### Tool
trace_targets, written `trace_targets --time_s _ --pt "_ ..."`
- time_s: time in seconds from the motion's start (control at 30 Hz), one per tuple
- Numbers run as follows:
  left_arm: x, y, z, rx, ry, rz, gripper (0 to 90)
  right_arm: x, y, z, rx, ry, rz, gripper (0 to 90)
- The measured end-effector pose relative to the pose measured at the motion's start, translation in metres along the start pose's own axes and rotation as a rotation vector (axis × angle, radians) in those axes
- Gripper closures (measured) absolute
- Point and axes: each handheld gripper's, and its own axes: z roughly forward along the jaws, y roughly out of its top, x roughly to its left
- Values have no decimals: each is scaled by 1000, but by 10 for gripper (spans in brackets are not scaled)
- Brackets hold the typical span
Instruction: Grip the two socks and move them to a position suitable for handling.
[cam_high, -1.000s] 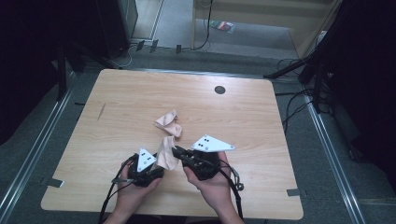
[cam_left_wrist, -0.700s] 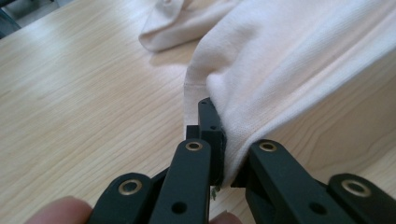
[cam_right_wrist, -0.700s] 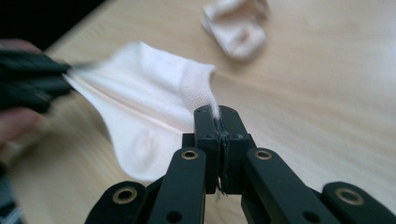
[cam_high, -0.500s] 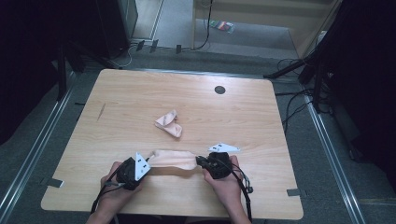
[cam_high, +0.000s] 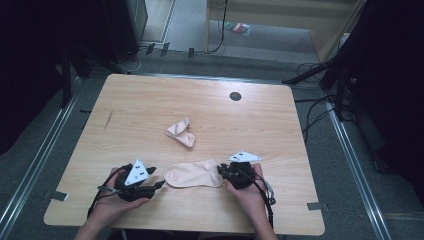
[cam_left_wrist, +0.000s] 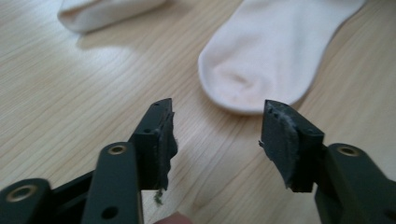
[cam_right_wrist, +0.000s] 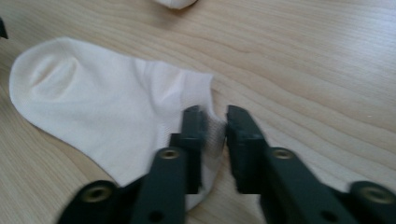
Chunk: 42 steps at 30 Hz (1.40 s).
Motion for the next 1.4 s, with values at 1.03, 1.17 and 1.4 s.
trace_targets --time_s 1.03,1.17,1.4 --pt "10 0 4 8 5 -335 900 29 -9 -13 -44 63 63 881" --pt "15 -6 1 32 29 -311 900 31 -18 -13 -20 60 57 887" --pt "14 -13 6 53 -34 -280 900 29 -23 -9 -2 40 50 887"
